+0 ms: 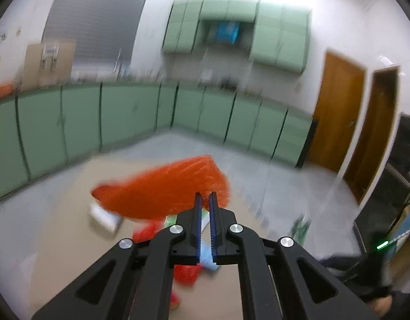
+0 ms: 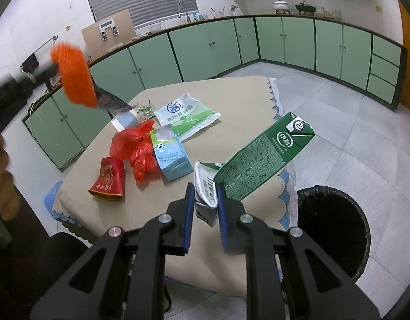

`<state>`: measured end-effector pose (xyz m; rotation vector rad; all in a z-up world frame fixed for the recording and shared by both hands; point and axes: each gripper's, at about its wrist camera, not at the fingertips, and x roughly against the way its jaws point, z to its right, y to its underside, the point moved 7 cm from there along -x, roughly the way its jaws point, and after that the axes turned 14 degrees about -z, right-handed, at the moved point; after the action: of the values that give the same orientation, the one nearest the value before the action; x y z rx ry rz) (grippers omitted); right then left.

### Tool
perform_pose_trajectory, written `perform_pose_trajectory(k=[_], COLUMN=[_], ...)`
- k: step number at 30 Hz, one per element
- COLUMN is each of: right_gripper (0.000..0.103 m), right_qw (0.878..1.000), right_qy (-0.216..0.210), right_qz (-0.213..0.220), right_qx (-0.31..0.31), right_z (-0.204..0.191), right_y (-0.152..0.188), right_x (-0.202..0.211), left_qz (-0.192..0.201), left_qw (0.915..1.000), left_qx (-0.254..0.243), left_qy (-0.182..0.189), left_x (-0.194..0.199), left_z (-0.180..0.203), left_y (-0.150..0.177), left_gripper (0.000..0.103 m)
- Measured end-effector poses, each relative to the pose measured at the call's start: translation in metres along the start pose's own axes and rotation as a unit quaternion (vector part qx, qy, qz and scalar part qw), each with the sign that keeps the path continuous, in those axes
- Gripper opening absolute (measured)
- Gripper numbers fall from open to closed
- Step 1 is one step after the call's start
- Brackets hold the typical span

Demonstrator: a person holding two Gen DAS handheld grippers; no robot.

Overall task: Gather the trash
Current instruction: 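Grasp the large orange mesh net with the left tool while the right tool holds the carton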

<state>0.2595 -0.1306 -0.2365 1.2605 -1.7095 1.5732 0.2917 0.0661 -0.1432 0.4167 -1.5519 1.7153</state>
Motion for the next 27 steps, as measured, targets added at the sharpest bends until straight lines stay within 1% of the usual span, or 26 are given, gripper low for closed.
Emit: perform_pose_trajectory(k=[2, 4, 8, 11, 14, 18, 20, 27], right_gripper=[0.016, 0.016, 0.016, 0.016, 0.016, 0.016, 0.016, 0.015], right_qw=[1.0, 1.0, 1.0, 1.0, 1.0, 1.0, 1.0, 1.0], right_qy=[-0.002, -0.004, -0.005, -0.004, -0.005, -0.003, -0.001, 0.0], right_qz=[0.002, 0.002, -0.004, -0.008, -0.009, -0.007, -0.007, 0.002], right_qx=[-0.001, -0.002, 0.0, 0.004, 0.007, 0.01, 0.01, 0.005], right_z=[0.0, 0.001, 0.0, -0.004, -0.008, -0.011, -0.01, -0.008], right_y=[0.0, 0.0, 0.001, 0.001, 0.0, 0.001, 0.001, 0.0], right_x=[0.001, 0.002, -0.002, -0.006, -0.008, -0.006, -0.005, 0.006], left_qz=[-0.021, -0.037, -0.061, -0.047, -0.053, -0.036, -0.028, -0.024], left_qw=[0.9997, 0.999, 0.9969, 0.9979, 0.9974, 0.9979, 0.9985, 0.9989], left_qx=[0.006, 0.025, 0.049, 0.044, 0.048, 0.054, 0.047, 0.04], left_qy=[-0.013, -0.007, -0.007, -0.009, -0.011, -0.004, -0.01, -0.006], left_x=[-0.017, -0.025, -0.034, -0.023, -0.026, -0.013, -0.009, -0.005], left_z=[-0.008, -0.014, -0.021, -0.015, -0.016, -0.012, -0.009, -0.001], left_y=[0.022, 0.041, 0.072, 0.078, 0.087, 0.084, 0.082, 0.079], left_gripper=[0.006, 0.006, 0.006, 0.006, 0.006, 0.006, 0.006, 0.006])
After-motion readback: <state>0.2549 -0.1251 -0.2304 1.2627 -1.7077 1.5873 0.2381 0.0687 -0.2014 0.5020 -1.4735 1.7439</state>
